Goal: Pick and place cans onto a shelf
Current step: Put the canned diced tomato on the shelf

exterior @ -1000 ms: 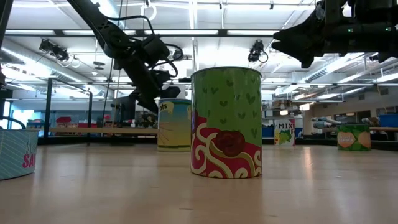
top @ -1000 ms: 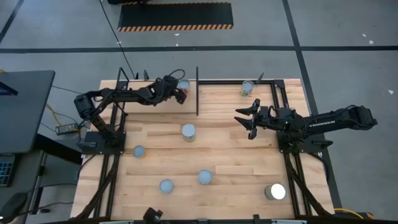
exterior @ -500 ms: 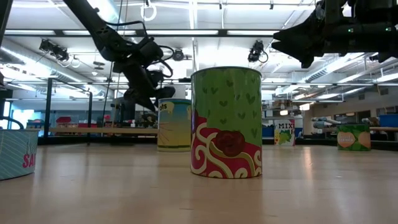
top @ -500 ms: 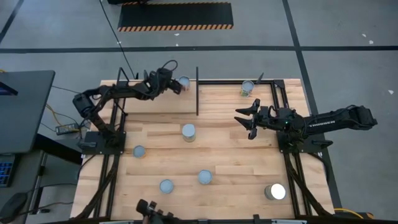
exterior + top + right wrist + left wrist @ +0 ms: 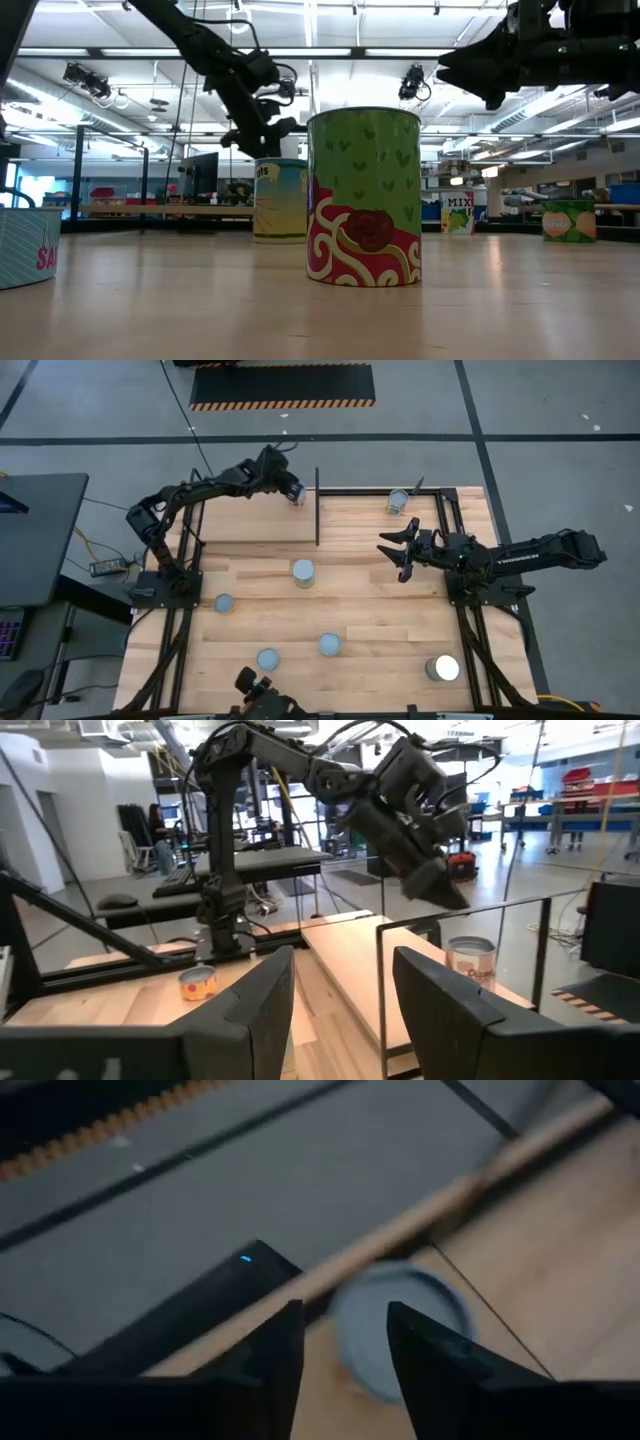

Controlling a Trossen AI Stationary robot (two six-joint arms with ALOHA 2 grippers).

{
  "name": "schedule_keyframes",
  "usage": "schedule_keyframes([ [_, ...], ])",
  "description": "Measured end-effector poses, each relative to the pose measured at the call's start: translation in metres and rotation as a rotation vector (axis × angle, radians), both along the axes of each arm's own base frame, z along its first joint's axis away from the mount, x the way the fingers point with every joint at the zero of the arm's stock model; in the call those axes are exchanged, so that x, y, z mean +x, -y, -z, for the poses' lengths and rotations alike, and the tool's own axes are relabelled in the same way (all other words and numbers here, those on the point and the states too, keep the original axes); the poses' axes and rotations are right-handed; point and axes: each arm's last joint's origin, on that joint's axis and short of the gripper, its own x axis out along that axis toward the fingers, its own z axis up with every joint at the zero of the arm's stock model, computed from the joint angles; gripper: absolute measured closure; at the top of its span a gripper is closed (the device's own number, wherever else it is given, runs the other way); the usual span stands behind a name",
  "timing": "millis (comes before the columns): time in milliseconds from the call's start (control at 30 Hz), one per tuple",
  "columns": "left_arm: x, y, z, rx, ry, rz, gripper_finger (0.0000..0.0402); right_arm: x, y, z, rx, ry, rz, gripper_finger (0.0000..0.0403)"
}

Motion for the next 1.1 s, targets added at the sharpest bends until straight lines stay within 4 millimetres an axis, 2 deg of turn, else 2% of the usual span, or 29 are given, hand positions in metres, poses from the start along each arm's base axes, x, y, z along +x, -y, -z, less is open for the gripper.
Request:
schedule_keyframes([
  [433, 0.017, 0.009, 0.027, -0.090, -0.059, 0.143, 0.0310, 0.000, 0.001, 0.001, 0.001, -0.007, 0.010, 0.0222],
  [900, 0.004, 0.021, 0.017, -0.087, -0.222, 0.259, 0.0315, 0.000, 0.001, 0.001, -0.005, -0.015, 0.017, 0.0222],
  [1100, 0.005, 0.015, 0.014, 0.010, -0.248, 0.189, 0.0315, 0.000, 0.001, 0.002, -0.003, -0.024, 0.023, 0.0222],
])
